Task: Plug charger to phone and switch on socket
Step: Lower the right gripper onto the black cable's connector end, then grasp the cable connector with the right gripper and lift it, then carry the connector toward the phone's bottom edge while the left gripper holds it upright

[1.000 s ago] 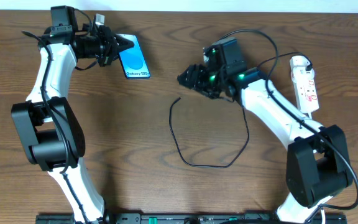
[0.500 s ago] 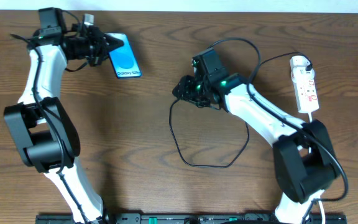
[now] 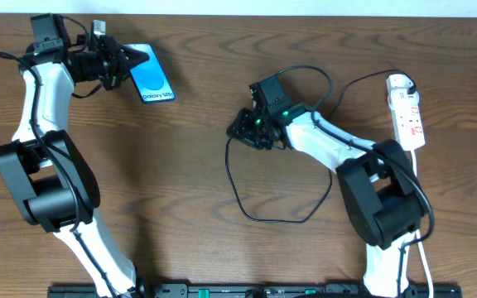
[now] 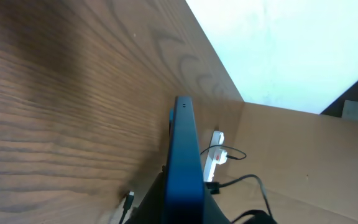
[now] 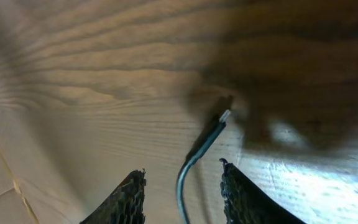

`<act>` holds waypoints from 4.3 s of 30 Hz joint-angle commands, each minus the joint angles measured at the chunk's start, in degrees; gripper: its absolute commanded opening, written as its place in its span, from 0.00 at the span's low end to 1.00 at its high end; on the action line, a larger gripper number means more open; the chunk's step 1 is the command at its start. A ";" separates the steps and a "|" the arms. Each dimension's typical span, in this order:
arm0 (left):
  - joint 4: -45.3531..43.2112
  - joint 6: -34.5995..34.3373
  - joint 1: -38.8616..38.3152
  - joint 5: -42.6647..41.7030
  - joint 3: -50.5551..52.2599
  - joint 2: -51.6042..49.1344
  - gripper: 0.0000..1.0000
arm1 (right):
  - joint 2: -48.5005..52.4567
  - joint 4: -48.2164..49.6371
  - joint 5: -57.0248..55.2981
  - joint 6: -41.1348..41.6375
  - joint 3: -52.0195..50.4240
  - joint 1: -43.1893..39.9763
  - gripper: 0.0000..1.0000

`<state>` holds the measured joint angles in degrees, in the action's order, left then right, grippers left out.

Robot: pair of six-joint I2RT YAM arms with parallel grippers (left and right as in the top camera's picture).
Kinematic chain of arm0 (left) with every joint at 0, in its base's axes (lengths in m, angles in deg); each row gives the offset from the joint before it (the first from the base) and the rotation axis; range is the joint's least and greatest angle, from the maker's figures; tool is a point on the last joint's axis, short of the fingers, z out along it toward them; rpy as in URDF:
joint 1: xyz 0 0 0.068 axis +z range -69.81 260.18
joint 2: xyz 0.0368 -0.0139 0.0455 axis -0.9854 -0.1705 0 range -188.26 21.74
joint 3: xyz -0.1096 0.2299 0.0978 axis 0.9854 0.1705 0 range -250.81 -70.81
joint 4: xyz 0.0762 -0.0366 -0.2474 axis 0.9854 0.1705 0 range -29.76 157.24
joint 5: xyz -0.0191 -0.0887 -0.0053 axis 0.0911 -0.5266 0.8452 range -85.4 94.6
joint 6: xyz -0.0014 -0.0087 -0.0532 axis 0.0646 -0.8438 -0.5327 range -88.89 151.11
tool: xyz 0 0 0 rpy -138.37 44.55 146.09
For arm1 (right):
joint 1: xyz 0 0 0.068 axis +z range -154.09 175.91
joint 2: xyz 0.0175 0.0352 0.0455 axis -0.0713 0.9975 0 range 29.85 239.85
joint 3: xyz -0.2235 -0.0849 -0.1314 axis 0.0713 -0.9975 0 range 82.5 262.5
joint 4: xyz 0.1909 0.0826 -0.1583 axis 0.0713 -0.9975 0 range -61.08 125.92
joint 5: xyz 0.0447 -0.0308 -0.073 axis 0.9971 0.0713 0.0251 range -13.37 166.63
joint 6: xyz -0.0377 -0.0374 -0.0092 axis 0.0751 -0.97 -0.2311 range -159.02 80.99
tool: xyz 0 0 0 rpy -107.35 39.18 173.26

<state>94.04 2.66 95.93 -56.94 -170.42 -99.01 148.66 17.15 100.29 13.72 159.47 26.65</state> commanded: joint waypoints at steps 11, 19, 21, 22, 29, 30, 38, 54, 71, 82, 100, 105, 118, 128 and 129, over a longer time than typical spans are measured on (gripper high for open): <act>0.07 0.35 0.31 -2.05 -0.74 1.68 0.07 | 2.93 1.88 2.10 3.21 0.07 1.66 0.25; 0.50 0.35 0.31 -2.03 -0.74 1.68 0.07 | 3.13 1.99 -0.39 3.19 0.07 1.60 0.19; 0.50 0.35 0.31 -2.03 -0.74 1.68 0.07 | 3.17 1.99 -0.68 3.19 0.07 1.62 0.18; 0.52 0.35 0.31 -2.03 -0.74 1.68 0.07 | 3.19 1.97 -0.85 3.19 0.07 1.62 0.18; 0.72 0.35 0.31 -2.03 -0.74 1.68 0.07 | 3.39 2.08 -2.19 3.19 0.07 1.62 0.11; 0.72 0.35 0.31 -2.03 -0.74 1.68 0.08 | 3.41 2.08 -2.19 3.19 0.07 1.62 0.10; 0.96 0.35 0.31 -2.03 -0.74 1.68 0.07 | 3.82 2.32 -1.25 1.77 0.07 1.44 0.01; -3.93 0.09 0.31 -16.04 -0.74 1.68 0.07 | 2.08 1.90 35.67 -31.65 8.87 -5.49 0.01; -12.41 -6.95 0.31 -28.48 -0.74 1.70 0.07 | 1.81 11.45 56.98 -28.46 12.98 -0.66 0.01; -33.20 -24.61 -1.01 -28.48 -0.74 1.73 0.07 | 1.81 26.05 59.65 -15.61 12.98 -0.35 0.01; -66.47 -56.72 -5.33 -24.28 -0.74 1.73 0.07 | 1.81 41.62 57.94 -1.95 12.98 -3.15 0.01; -69.02 -58.71 -5.81 -22.80 -0.74 1.73 0.07 | 1.81 46.34 56.48 3.30 12.98 -4.11 0.01; -78.12 -58.47 -6.78 -20.31 -0.74 1.70 0.07 | 1.84 46.73 54.97 4.26 12.98 -3.54 0.01; -82.82 -58.01 -8.90 -20.22 -0.74 1.70 0.07 | 1.84 52.48 56.63 6.99 12.98 -3.32 0.01; -82.82 -57.96 -9.14 -20.24 -0.74 1.70 0.07 | 1.84 52.46 56.63 6.99 12.98 -3.32 0.01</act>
<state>12.01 -55.50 87.65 -77.75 -170.42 -99.01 151.39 69.35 156.20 19.62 171.49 22.72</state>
